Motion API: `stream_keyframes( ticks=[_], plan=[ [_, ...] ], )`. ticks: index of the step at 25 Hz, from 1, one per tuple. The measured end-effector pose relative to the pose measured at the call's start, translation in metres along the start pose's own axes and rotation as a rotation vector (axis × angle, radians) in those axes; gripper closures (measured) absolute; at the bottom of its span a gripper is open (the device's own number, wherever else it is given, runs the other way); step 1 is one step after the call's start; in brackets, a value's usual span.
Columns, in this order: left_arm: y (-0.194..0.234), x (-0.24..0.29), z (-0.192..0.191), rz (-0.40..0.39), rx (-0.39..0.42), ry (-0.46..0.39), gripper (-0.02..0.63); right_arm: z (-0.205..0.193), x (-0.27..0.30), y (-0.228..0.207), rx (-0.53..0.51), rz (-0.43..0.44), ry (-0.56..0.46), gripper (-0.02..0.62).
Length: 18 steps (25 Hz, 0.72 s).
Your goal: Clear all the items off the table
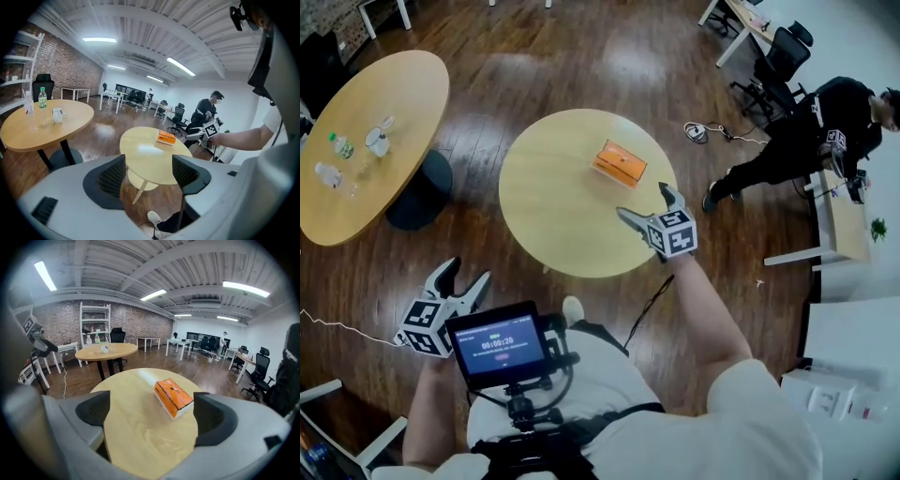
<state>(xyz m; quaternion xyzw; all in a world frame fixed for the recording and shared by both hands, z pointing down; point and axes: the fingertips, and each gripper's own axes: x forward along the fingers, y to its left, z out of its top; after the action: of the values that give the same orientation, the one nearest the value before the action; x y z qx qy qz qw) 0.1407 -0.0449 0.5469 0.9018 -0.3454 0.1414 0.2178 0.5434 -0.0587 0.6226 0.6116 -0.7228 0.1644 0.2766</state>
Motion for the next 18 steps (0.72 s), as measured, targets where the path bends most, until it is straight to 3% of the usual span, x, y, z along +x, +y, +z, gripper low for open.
stream_keyframes(
  ticks=[10,11,12,18],
  plan=[
    [-0.024,0.034,0.005,0.117,-0.037,0.048,0.288,-0.025,0.111,-0.068,-0.143,0.112,0.155,0.032],
    [-0.024,0.036,0.006,0.130,-0.040,0.049,0.288,-0.027,0.122,-0.071,-0.170,0.124,0.173,0.032],
    [-0.024,0.036,0.007,0.143,-0.042,0.052,0.288,-0.028,0.132,-0.072,-0.194,0.142,0.189,-0.021],
    [-0.014,0.036,0.001,0.217,-0.072,0.064,0.288,-0.046,0.180,-0.062,-0.274,0.253,0.328,-0.025]
  ],
)
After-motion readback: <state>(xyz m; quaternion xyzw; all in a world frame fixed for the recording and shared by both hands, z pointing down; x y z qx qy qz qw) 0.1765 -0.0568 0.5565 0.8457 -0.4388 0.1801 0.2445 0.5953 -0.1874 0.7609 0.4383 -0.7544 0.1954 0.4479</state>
